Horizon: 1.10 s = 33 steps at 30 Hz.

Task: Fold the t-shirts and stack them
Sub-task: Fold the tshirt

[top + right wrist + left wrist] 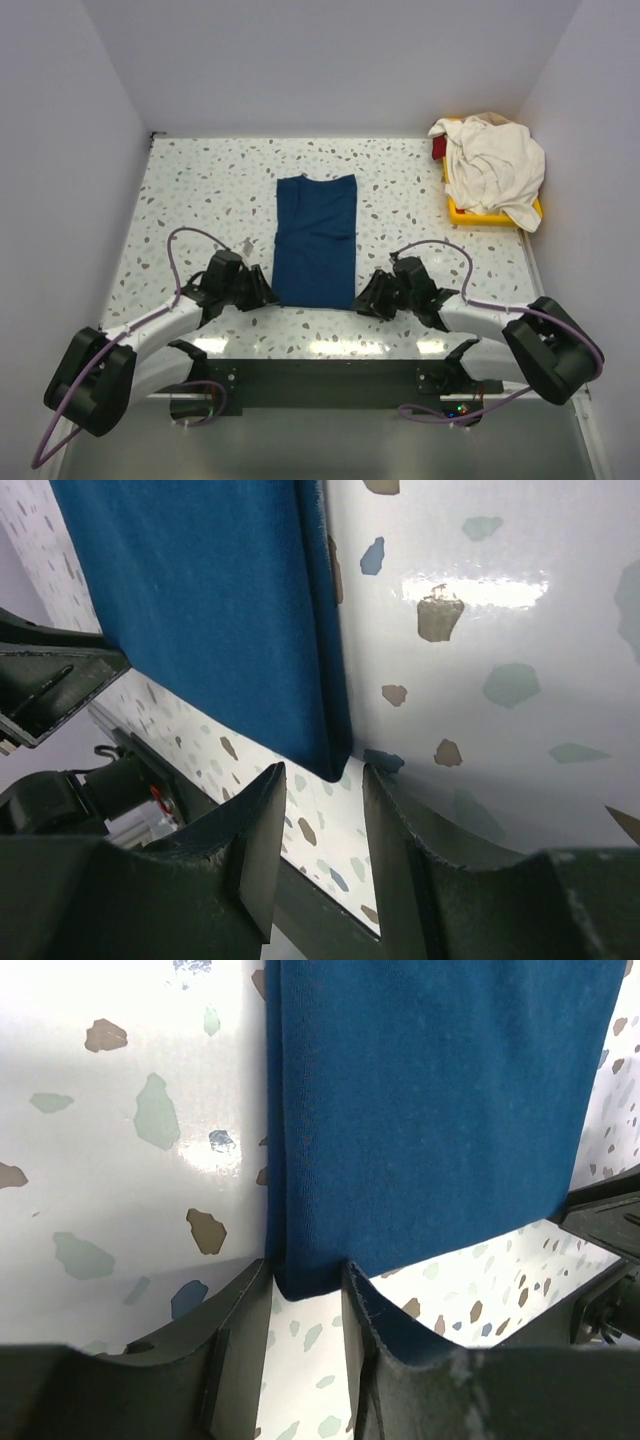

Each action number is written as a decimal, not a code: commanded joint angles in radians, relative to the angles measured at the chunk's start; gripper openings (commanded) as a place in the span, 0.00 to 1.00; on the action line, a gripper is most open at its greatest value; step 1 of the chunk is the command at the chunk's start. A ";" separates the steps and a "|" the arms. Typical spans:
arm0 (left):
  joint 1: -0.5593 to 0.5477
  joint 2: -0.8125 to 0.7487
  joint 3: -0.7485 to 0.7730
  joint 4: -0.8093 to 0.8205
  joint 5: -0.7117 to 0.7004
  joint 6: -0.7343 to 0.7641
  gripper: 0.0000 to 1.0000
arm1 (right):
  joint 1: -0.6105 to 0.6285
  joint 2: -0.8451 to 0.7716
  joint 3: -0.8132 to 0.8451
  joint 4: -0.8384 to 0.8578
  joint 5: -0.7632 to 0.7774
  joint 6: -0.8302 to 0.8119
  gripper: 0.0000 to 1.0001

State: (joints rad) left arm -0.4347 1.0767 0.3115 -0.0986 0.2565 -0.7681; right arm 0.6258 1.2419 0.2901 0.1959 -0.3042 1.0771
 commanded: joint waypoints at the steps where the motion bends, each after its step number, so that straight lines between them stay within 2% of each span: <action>1: -0.019 0.014 -0.028 0.014 -0.053 -0.014 0.38 | 0.015 0.043 -0.029 0.051 0.062 0.023 0.41; 3: -0.025 0.023 -0.028 0.019 -0.062 -0.017 0.35 | 0.022 0.065 -0.032 0.072 0.063 0.030 0.39; 5: -0.036 0.028 -0.028 0.026 -0.063 -0.020 0.27 | 0.022 0.073 -0.039 0.082 0.073 0.033 0.38; 6: -0.038 0.034 -0.026 0.031 -0.063 -0.023 0.21 | 0.022 0.077 -0.037 0.083 0.076 0.032 0.36; 7: -0.047 0.037 -0.025 0.033 -0.063 -0.025 0.10 | 0.020 0.077 -0.035 0.083 0.079 0.030 0.34; 8: -0.052 0.037 -0.022 0.034 -0.066 -0.025 0.08 | 0.022 0.077 -0.035 0.083 0.086 0.029 0.31; 9: -0.059 0.038 -0.020 0.033 -0.069 -0.028 0.06 | 0.020 0.071 -0.035 0.077 0.091 0.024 0.24; 11: -0.075 0.037 -0.014 0.024 -0.077 -0.033 0.02 | 0.022 0.062 -0.019 0.030 0.111 -0.006 0.15; 12: -0.076 0.028 -0.012 0.022 -0.077 -0.037 0.00 | 0.020 0.042 -0.013 0.008 0.117 -0.020 0.08; 15: -0.088 0.006 -0.011 0.005 -0.077 -0.043 0.00 | 0.020 -0.013 0.009 -0.079 0.135 -0.072 0.00; 24: -0.174 -0.158 -0.043 -0.085 -0.109 -0.112 0.00 | 0.046 -0.288 -0.019 -0.285 0.085 -0.157 0.00; 30: -0.311 -0.264 -0.057 -0.125 -0.170 -0.218 0.00 | 0.117 -0.476 -0.042 -0.410 0.117 -0.135 0.00; 33: -0.358 -0.314 -0.013 -0.168 -0.203 -0.247 0.00 | 0.117 -0.573 0.013 -0.519 0.157 -0.147 0.00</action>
State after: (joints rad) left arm -0.7605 0.8040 0.2600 -0.2260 0.1089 -0.9466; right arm 0.7391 0.7479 0.2577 -0.1829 -0.1967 0.9478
